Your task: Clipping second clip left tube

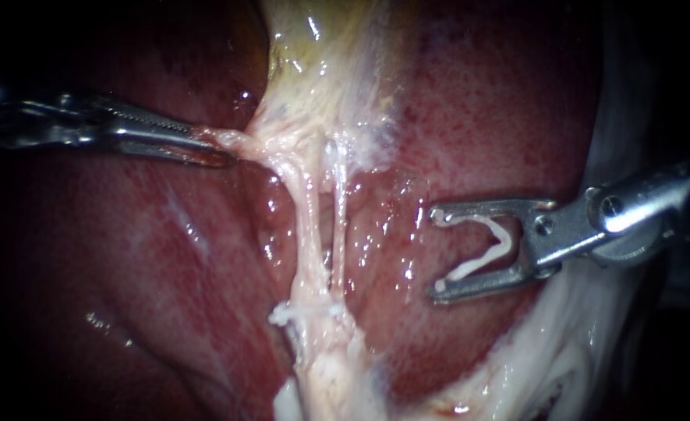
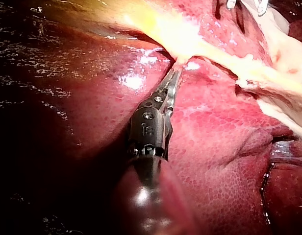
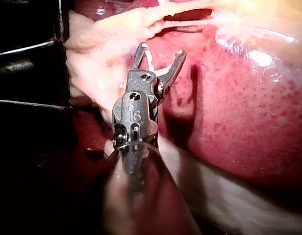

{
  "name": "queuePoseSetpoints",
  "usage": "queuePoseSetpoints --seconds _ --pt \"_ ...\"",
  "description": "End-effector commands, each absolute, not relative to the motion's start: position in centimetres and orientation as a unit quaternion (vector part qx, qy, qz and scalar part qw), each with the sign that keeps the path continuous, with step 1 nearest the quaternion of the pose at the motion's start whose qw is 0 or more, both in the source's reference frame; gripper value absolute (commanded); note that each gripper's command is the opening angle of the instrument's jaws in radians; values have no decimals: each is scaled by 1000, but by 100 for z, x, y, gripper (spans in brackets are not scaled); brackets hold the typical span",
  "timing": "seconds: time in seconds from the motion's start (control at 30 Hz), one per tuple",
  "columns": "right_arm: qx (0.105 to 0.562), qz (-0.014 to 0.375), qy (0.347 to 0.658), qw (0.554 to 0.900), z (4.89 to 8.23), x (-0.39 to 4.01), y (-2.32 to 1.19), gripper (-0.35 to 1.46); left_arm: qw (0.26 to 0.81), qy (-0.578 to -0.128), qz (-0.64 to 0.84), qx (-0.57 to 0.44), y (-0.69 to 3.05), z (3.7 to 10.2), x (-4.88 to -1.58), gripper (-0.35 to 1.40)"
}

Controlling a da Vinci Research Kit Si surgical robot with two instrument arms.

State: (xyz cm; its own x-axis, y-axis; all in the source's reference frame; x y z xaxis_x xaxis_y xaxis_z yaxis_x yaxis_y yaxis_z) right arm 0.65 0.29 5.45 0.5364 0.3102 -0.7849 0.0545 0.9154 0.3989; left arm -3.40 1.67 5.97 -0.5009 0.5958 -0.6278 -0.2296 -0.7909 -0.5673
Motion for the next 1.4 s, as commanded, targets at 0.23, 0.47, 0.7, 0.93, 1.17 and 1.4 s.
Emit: queuePoseSetpoints --seconds 0.23,0.47,0.7,0.93,1.17,1.4 --pt "193 78 475 855 546 66 29 50 249 -216 838 -435 183 566 -326 -35" --pt "197 86 474 854 545 67 28 50 260 -195 834 -447 209 526 -301 -35" --pt "256 145 467 834 545 93 29 49 260 -192 834 -446 207 529 -301 -35" --pt "351 200 471 784 551 132 24 49 261 -192 834 -446 206 530 -302 -35" --pt "391 236 478 750 569 166 12 49 261 -191 835 -446 205 532 -304 -35" --pt "411 247 484 732 593 185 10 50 261 -191 835 -446 205 532 -305 -35"
